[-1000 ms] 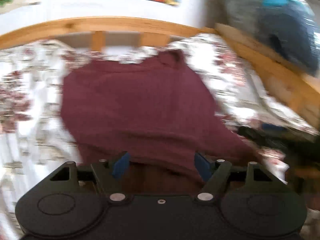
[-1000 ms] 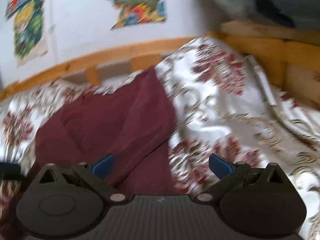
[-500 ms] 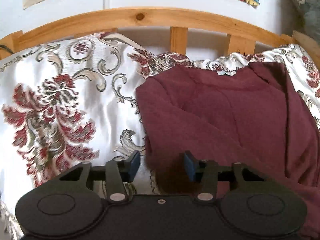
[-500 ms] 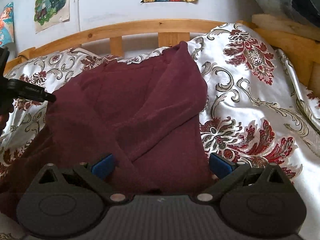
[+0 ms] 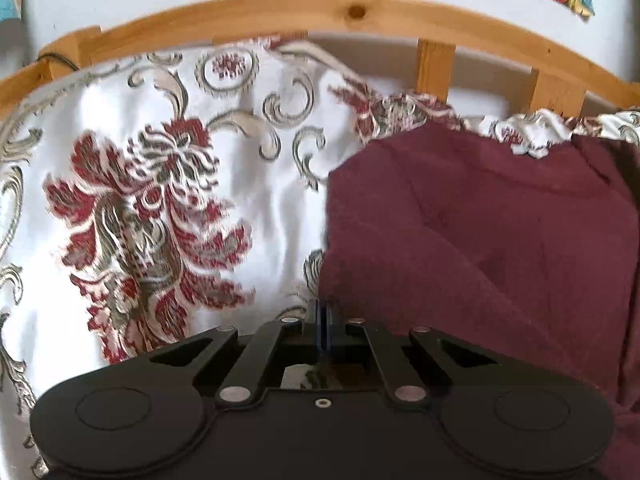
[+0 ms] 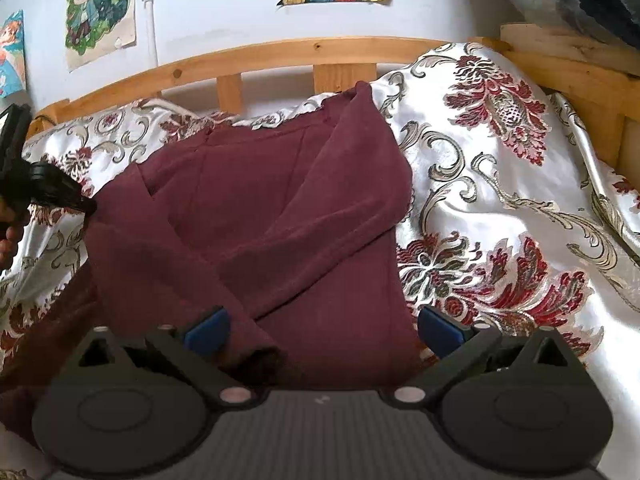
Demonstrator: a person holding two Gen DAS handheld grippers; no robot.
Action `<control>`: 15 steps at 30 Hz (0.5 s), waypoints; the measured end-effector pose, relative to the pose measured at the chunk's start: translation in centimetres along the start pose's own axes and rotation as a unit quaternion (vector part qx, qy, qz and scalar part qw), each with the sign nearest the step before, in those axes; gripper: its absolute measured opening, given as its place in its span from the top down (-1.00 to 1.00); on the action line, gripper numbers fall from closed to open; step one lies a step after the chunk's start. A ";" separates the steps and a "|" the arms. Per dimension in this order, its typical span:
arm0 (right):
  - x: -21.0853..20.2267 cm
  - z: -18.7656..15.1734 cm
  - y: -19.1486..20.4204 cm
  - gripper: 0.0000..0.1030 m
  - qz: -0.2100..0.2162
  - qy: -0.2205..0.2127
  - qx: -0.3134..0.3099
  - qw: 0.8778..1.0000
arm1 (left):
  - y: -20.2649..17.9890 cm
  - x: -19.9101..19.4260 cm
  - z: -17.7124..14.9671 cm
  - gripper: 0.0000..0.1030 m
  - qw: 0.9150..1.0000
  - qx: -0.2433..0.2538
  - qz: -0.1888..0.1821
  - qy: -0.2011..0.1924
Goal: Fold small clothes
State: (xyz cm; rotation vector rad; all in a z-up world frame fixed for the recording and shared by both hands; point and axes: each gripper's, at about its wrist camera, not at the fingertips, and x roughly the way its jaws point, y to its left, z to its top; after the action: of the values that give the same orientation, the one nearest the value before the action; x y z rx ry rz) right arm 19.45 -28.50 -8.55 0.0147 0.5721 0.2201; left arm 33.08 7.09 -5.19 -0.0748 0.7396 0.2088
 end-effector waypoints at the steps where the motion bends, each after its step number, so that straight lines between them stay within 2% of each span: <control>1: 0.1 0.0 0.1 -1.00 0.000 0.005 -0.005 1.000 | -0.1 0.2 -0.1 0.95 1.000 0.004 0.000 0.005; 3: 0.5 -0.2 0.5 -1.00 -0.010 0.016 -0.022 1.000 | -0.3 0.4 -0.3 0.82 1.000 0.007 0.005 0.010; 5: 0.8 -0.4 0.9 -1.00 -0.019 0.023 -0.042 0.999 | -0.3 0.1 -0.5 0.47 1.000 -0.002 0.009 0.008; 9: 1.2 -0.8 1.9 -1.00 -0.039 0.033 -0.091 0.995 | 0.4 -1.7 -1.5 0.07 1.000 -0.022 -0.011 0.004; 11: 1.2 -1.0 2.3 -1.00 -0.047 0.033 -0.115 0.992 | 0.7 -3.2 -2.2 -0.28 0.999 -0.026 -0.020 -0.001; 15: 0.8 -0.8 2.1 -1.00 -0.043 0.030 -0.117 0.992 | 0.9 -7.3 -4.5 -0.55 0.998 -0.002 -0.054 -0.020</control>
State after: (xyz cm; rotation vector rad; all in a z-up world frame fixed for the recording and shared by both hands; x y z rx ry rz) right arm 19.24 -26.28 -9.45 -0.2438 0.6031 0.2039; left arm 24.64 6.10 -3.55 -0.1130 0.6932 0.1080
